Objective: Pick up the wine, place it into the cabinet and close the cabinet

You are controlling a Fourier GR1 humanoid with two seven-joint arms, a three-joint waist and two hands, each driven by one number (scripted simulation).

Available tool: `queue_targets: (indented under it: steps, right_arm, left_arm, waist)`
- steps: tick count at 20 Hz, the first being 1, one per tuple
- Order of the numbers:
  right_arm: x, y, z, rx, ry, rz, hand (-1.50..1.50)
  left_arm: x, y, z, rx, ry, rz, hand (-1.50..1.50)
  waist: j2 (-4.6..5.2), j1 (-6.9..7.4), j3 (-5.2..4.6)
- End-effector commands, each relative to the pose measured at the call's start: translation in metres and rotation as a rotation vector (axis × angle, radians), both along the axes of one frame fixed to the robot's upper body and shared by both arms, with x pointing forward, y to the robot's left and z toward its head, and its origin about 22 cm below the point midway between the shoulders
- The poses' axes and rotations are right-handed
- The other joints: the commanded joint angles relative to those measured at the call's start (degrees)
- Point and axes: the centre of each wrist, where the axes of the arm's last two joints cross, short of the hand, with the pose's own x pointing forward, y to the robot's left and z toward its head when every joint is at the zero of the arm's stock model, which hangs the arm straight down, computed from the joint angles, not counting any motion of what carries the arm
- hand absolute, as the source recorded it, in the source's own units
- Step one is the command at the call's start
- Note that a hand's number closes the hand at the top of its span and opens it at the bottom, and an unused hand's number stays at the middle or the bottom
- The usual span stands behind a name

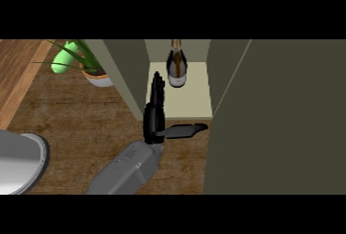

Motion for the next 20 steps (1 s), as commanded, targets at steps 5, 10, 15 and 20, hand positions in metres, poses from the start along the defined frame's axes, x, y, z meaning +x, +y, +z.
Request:
queue_targets:
  steps: [5,10,15,20]
  right_arm:
    - [-0.022,0.004,0.003,0.024,-0.036,-0.012,-1.5]
    - [-0.031,-0.014,0.006,-0.016,-0.039,-0.014,-1.5]
    - [-0.029,-0.008,0.013,0.009,-0.026,-0.003,-1.5]
    - [-0.024,-0.002,0.01,-0.017,-0.009,0.041,-1.5]
  left_arm:
    - [-0.071,-0.018,0.015,-0.055,-0.034,-0.029,-1.5]
    - [-0.079,-0.001,0.028,-0.061,-0.035,0.015,-1.5]
    - [-0.128,0.009,0.038,-0.063,-0.035,0.055,-1.5]
    - [-0.142,0.031,0.054,-0.109,-0.062,0.002,-1.5]
  waist:
    - [0.06,0.81,0.0]
    - [0.17,0.48,0.01]
    - [0.12,0.73,0.0]
    - [0.17,0.68,-0.02]
